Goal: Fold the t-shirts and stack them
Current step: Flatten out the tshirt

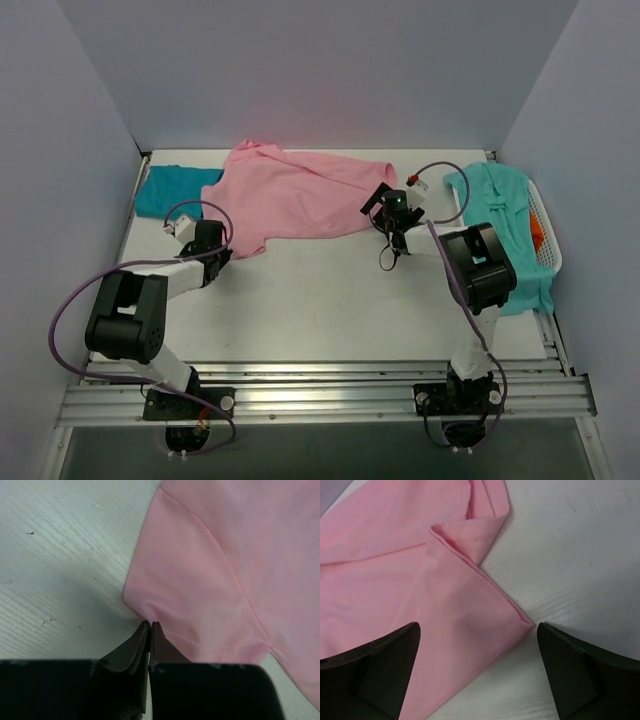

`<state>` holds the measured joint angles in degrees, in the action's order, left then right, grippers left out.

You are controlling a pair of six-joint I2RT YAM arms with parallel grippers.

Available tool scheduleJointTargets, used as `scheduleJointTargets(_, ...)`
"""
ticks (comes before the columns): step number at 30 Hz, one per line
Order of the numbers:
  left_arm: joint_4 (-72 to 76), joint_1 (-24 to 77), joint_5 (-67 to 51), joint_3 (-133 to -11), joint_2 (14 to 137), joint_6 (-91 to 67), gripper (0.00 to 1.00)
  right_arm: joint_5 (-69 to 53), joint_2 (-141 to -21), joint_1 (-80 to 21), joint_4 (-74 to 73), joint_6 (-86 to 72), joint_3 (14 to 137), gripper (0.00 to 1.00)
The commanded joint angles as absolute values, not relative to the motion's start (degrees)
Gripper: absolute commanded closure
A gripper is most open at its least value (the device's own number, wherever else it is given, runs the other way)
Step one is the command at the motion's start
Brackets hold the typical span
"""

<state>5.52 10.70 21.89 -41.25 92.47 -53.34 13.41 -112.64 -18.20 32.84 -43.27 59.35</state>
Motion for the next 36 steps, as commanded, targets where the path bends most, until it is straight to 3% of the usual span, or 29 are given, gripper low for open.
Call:
scheduleJointTargets(1, 8.4, 10.2, 21.4, -42.1, 91.2, -52.4, 0.95, 12.0, -116.3, -16.8, 30.8, -43.2, 60.8, 0.01)
scheduleJointTargets(4, 8.5, 10.2, 21.3, -42.2, 91.5, -52.4, 0.96, 10.8, -117.2, -16.3, 31.6, -42.9, 61.1, 0.06)
scheduleJointTargets(6, 8.5, 10.1, 21.2, -42.3, 91.7, -52.4, 0.96, 9.9, -117.5, -16.1, 33.4, -42.8, 60.7, 0.16)
scheduleJointTargets(7, 8.5, 10.1, 21.2, -42.3, 91.7, -52.4, 0.96, 9.4, -117.6, -15.9, 34.0, -42.8, 59.9, 0.32)
scheduleJointTargets(9, 8.6, 10.0, 21.2, -42.4, 91.8, -52.4, 0.96, 9.1, -118.0, -15.7, 34.7, -43.1, 59.5, 0.45)
scheduleJointTargets(15, 8.9, 9.9, 20.9, -42.4, 91.9, -52.5, 0.97, 8.3, -119.0, -15.3, 35.2, -43.9, 58.4, 0.56)
scheduleJointTargets(17, 8.9, 9.9, 21.0, -42.4, 91.9, -52.5, 0.98, 8.0, -119.0, -15.3, 35.3, -44.1, 57.7, 0.74)
scheduleJointTargets(18, 8.9, 9.8, 21.0, -42.4, 91.9, -52.6, 0.98, 7.9, -118.9, -15.3, 35.3, -44.2, 57.7, 0.98)
scheduleJointTargets(27, 5.8, 10.6, 24.7, -43.0, 88.7, -50.6, 0.98, 9.9, -111.1, -16.4, 34.3, -44.4, 52.7, 1.00)
scheduleJointTargets(36, -15.2, 22.5, 39.5, -45.7, 56.7, -48.2, 0.98, 24.9, -76.2, -26.9, 15.9, -41.5, 49.9, 1.00)
